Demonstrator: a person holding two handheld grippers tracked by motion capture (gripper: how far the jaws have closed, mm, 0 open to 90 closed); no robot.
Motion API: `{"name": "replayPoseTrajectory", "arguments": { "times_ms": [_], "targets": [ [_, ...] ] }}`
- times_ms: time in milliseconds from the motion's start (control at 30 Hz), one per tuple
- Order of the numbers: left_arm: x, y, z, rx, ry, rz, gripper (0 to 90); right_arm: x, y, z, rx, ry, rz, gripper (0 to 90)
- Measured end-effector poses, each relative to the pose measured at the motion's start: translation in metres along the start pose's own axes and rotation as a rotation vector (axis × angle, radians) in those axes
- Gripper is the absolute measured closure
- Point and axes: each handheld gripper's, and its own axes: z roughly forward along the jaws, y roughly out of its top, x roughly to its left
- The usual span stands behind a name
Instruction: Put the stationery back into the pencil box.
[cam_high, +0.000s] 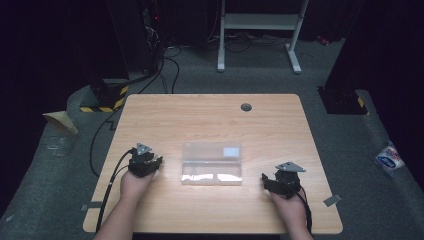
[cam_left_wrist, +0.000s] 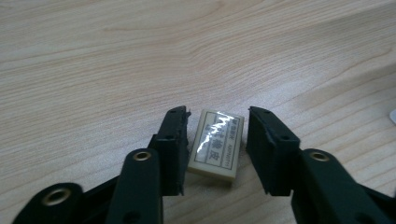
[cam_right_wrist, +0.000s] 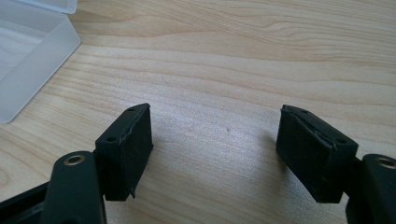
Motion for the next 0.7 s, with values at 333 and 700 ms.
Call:
{"name": "replayPoseTrajectory", "arguments": {
  "times_ms": [333,700],
  "targets": [
    [-0.007,-0.004,-0.007,-0.025,-0.009,0.023,68.1,0.000,0.000,0.000,0.001,0.000,0.003,26.6],
    [-0.032,-0.007,-0.046,-0.085,-0.044,0.052,68.0,0.001,0.000,-0.001,0.001,-0.003,0.000,27.1]
  ]
}}
